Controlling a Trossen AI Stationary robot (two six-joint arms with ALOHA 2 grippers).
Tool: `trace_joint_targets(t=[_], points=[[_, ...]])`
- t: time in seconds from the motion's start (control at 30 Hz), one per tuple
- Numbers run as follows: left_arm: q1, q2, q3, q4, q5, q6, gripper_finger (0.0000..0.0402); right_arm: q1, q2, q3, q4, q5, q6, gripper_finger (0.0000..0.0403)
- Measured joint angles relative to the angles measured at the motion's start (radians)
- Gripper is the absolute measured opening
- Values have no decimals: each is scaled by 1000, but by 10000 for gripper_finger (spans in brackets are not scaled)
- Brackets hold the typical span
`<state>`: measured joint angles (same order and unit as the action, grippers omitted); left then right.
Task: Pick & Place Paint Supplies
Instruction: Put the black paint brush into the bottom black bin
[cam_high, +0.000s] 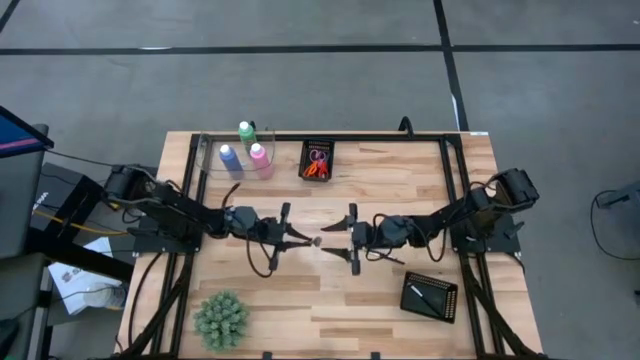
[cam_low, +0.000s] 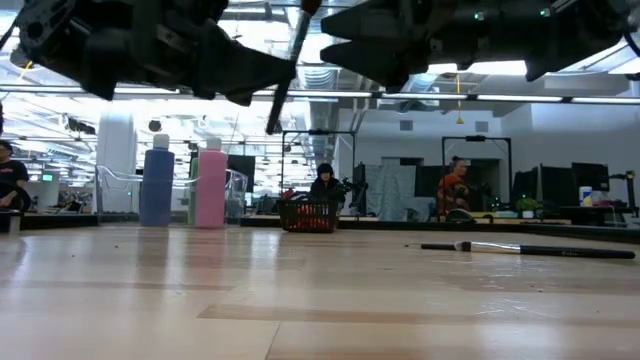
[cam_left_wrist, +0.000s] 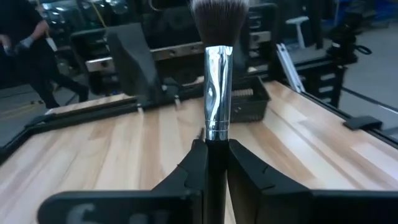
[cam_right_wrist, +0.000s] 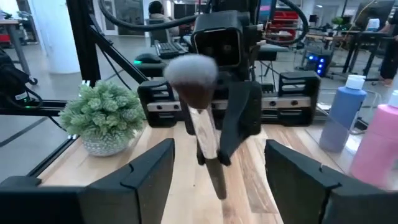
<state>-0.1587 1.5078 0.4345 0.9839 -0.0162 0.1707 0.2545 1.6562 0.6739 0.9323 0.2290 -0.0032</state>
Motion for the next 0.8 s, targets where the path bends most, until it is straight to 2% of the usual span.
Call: trace_joint_targets(t=[0.33,0.6,0.7,0.8], points=[[47,133,52,129,32,-19,26,-15,0,0,23,-22,-5,228],[61,166,107,143,60,-14,26,-21,0,0,22,-21,-8,223],[61,165,115,143,75,-13,26,-23,0,0,23,-11,-12,204],[61,165,116,143,75,-13,26,-23,0,0,35,6,-31,164]])
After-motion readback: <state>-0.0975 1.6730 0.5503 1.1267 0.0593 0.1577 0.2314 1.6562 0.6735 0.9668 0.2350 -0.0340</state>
